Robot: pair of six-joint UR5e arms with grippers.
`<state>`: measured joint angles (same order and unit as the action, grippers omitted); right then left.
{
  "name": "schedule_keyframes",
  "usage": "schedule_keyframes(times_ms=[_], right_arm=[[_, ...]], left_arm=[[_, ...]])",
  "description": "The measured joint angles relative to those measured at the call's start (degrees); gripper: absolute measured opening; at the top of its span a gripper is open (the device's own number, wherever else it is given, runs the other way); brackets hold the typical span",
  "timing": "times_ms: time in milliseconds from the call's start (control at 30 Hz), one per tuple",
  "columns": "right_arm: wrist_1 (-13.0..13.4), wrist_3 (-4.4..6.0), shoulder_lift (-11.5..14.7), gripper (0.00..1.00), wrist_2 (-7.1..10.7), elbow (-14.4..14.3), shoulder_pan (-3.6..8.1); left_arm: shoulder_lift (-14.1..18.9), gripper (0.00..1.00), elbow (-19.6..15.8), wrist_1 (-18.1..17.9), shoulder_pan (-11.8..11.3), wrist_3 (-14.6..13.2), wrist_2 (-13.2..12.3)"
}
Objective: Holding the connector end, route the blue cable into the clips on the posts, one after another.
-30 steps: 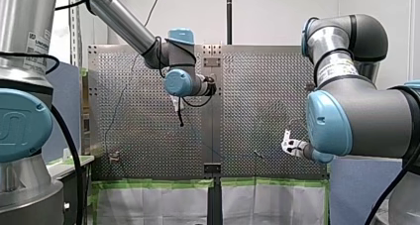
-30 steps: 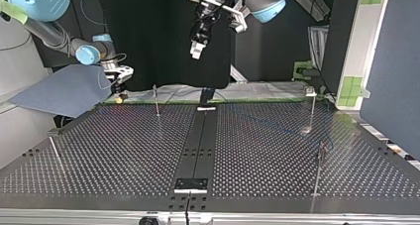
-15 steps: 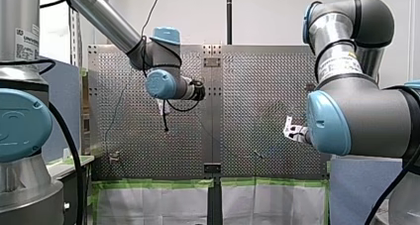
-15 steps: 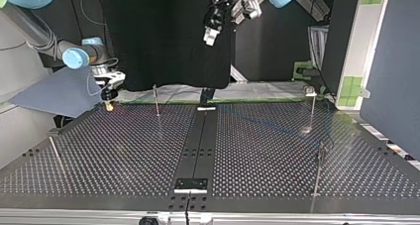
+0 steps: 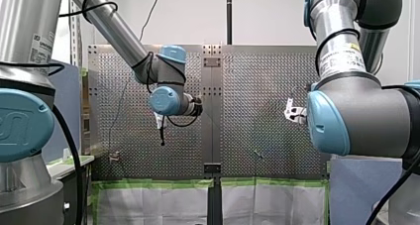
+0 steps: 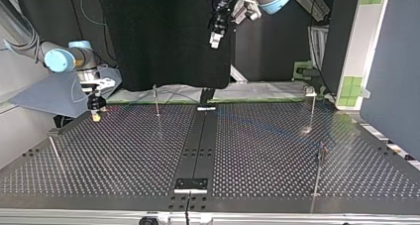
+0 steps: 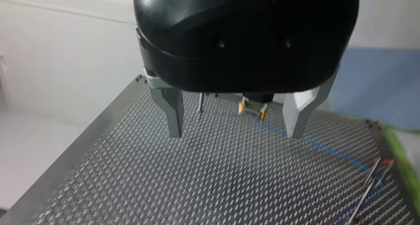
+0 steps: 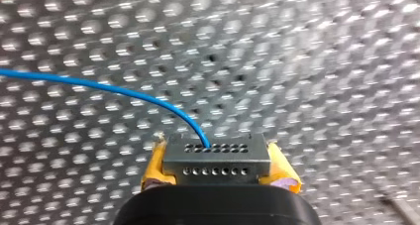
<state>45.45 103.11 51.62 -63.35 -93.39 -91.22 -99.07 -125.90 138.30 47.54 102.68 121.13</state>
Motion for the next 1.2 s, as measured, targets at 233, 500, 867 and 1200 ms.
schedule_keyframes(times_ms=[233,500,867,1200], right_arm=[[-0.4,0.01,3.5,0.0,-0.11,0.0,-0.12],[-0.3,0.04,6.0,0.0,-0.2,-0.1,-0.28],[-0.3,0.0,6.2,0.0,-0.21,-0.2,-0.32],[-0.3,0.0,6.2,0.0,-0.21,-0.2,-0.32]], left_arm=[[-0.3,0.99,0.0,-1.5,-2.8,-0.4,0.6],[-0.4,0.99,0.0,-1.3,-6.1,-2.3,-1.8],[-0.4,0.99,0.0,-1.3,-6.6,-2.6,-2.2],[-0.4,0.99,0.0,-1.3,-6.7,-2.6,-2.2]])
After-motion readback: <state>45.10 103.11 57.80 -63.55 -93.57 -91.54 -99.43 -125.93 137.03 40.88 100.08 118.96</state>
